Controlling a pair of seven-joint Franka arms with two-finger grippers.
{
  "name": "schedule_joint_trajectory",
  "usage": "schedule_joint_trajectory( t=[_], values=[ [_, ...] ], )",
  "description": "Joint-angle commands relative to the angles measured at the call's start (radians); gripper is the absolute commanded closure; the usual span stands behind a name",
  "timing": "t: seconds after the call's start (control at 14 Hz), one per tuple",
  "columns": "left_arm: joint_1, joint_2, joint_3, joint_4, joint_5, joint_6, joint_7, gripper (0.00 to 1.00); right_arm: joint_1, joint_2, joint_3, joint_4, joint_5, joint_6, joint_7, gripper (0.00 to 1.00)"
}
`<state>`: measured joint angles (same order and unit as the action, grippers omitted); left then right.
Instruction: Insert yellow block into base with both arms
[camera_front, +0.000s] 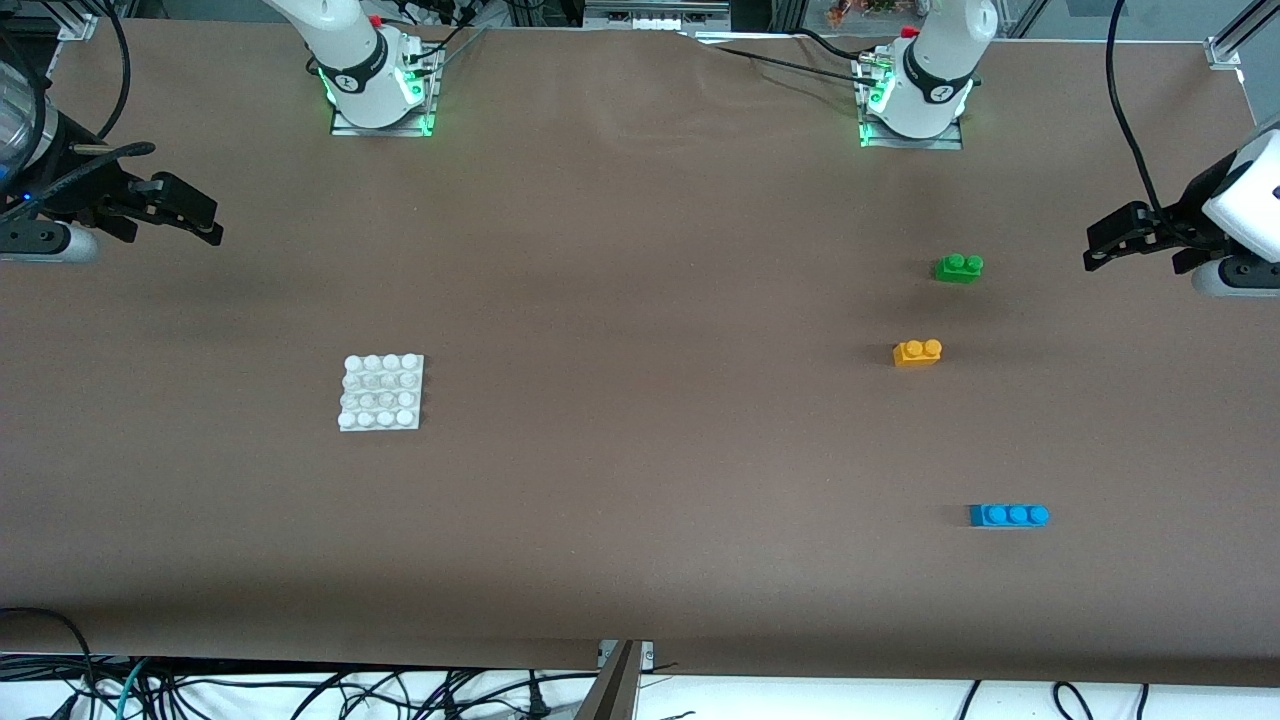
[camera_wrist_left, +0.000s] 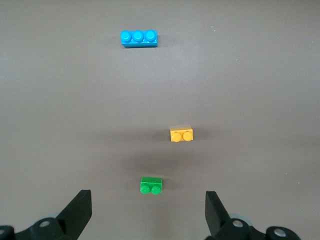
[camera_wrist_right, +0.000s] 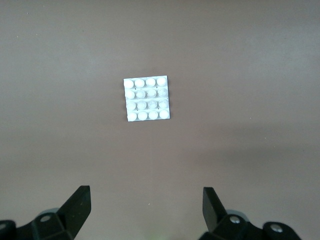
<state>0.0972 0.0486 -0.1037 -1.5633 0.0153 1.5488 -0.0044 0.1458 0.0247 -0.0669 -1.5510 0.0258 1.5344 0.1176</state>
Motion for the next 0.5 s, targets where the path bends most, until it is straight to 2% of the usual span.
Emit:
schedule_joint_trajectory(
  t=[0.0,0.43],
  values=[
    [0.006,-0.001,-0.004,0.005,0.008,0.004,0.026,0.0,-0.008,0.006,0.001,0.005,-0.01,0.003,0.013,0.01],
    [0.006,-0.001,-0.004,0.005,0.006,0.004,0.026,0.0,-0.005,0.012,0.002,0.017,-0.013,0.007,0.013,0.01]
  ],
)
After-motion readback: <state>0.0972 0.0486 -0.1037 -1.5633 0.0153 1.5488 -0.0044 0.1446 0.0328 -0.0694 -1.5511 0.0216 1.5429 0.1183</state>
